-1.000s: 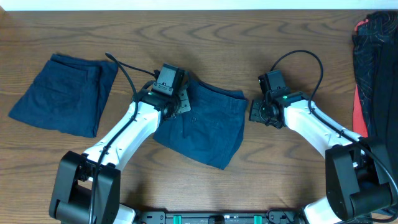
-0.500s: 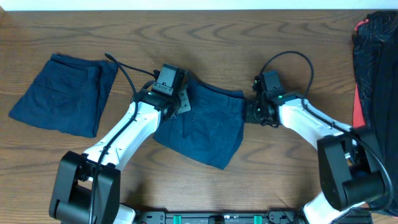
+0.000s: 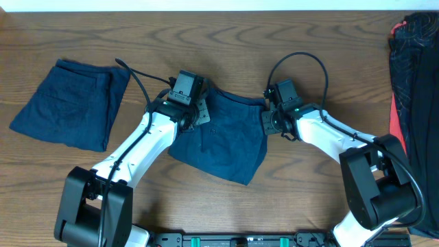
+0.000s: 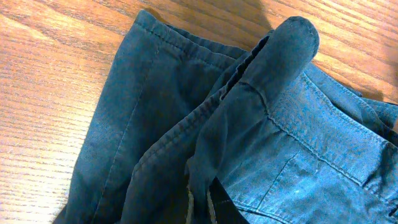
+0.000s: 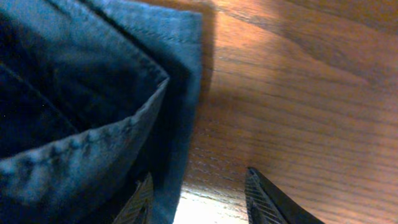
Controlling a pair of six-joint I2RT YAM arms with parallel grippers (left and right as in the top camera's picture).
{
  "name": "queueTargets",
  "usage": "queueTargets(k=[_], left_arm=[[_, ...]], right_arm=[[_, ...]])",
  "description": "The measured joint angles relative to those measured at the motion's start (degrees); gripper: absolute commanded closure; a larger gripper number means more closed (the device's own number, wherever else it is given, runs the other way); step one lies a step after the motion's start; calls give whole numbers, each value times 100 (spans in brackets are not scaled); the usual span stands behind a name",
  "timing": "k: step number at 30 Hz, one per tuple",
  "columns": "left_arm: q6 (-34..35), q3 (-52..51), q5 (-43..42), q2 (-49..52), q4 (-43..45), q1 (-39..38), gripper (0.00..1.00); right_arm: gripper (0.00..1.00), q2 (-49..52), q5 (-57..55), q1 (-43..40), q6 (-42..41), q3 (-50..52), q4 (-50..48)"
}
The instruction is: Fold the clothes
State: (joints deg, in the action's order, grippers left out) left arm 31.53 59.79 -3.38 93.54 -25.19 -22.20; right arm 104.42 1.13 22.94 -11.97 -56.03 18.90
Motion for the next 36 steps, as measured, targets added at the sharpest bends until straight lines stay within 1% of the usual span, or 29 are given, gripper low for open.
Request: queueTargets(k=[5, 15, 20, 26, 30, 31, 33, 34, 36], left_arm=[[0, 0, 2, 0, -2, 0, 94], [0, 0, 109, 0, -258, 0, 94], [61, 0, 555, 0, -518, 0, 94], [247, 0, 1095, 0, -540, -2, 94], [459, 0, 1292, 0, -452, -2, 93], [487, 0, 1329, 0, -400, -2, 92], [542, 0, 1375, 20, -293, -2, 83], [584, 0, 1408, 55, -208, -2, 74], [612, 0, 1453, 188, -2, 2, 66]], right_arm=[[54, 9, -356, 120, 459, -4, 116], [54, 153, -474, 175, 568, -173, 227], [53, 295, -463, 175, 566, -302, 157], [53, 310, -546, 195, 483, -326, 210], [53, 321, -553, 197, 474, -348, 247], [54, 321, -553, 197, 474, -348, 247], [54, 321, -553, 197, 455, -350, 256], [55, 321, -553, 197, 435, -350, 264], [55, 328, -546, 197, 393, -356, 280]])
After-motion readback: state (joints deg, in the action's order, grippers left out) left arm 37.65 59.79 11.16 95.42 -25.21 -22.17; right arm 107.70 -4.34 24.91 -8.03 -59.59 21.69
